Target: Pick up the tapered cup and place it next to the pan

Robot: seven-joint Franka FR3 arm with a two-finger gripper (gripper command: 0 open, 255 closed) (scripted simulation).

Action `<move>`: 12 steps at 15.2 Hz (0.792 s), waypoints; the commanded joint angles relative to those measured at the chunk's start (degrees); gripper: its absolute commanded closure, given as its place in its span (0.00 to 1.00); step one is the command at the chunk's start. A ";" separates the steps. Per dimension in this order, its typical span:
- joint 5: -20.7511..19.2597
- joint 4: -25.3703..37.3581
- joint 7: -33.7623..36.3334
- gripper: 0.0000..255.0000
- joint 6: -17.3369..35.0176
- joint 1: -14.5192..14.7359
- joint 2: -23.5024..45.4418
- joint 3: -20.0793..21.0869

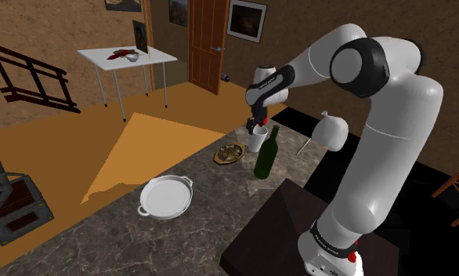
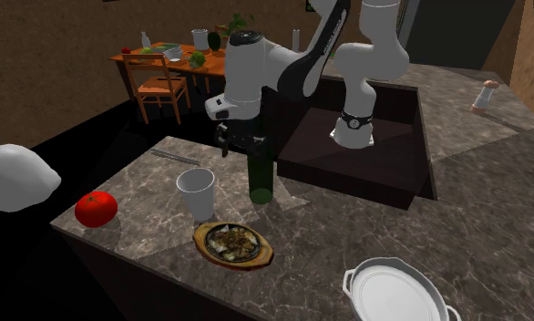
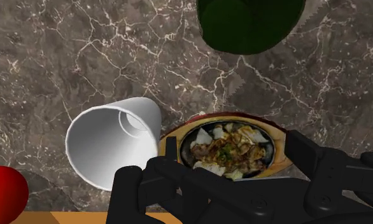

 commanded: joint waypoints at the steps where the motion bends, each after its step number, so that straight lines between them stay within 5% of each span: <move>1: 1.40 2.79 -1.91 0.00 1.70 -1.23 4.38 -0.04; 8: 5.29 15.90 -6.64 0.00 3.62 -6.10 19.08 1.33; 12: 5.88 16.28 -7.02 0.00 5.66 -6.80 21.49 1.81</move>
